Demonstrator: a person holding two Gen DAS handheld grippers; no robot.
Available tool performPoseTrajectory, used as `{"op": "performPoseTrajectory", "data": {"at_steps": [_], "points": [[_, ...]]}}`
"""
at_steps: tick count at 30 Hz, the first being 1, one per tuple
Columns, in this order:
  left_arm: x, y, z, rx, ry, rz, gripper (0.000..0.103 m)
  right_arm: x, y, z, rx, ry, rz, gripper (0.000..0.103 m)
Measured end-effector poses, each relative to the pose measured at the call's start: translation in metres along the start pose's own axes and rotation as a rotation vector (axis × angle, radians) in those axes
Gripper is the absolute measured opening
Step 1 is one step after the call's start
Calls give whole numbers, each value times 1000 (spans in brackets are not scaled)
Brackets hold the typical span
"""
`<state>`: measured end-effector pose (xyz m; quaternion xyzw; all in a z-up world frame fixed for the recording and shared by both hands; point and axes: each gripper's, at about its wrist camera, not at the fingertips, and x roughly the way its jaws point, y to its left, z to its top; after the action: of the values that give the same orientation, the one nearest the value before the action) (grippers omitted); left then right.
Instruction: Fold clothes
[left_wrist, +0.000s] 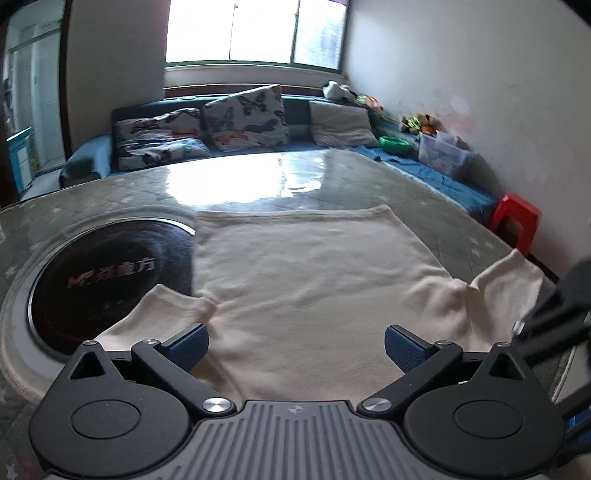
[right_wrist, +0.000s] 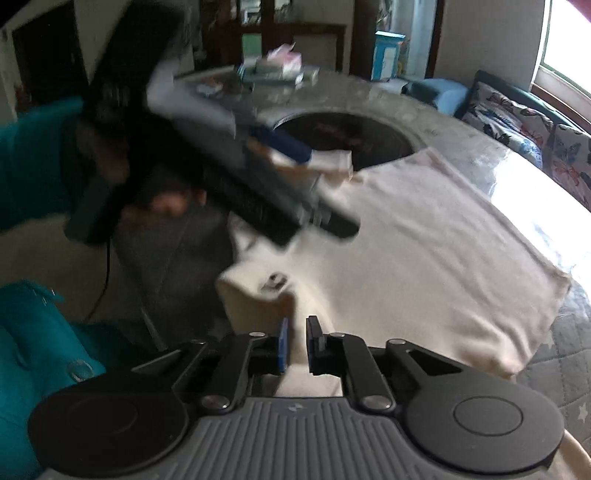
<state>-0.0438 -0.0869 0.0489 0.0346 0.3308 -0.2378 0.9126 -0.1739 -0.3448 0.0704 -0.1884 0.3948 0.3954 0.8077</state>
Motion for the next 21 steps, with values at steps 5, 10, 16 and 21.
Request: {"op": "performPoseTrajectory", "data": {"at_steps": [5,10,16,21], "points": [[18,2,-1,-19,33,-65,103,-8,-37,-1,119,-47,-90,26],[32,7,-6,-27,88,-61,103,12,-74,-17,266,-7,-135,29],[40,18,1,-64,106,-80,103,6,-100,-15,303,-42,-142,41],[53,22,10,-80,109,-91,103,10,-145,-1,396,-89,-235,42]]}}
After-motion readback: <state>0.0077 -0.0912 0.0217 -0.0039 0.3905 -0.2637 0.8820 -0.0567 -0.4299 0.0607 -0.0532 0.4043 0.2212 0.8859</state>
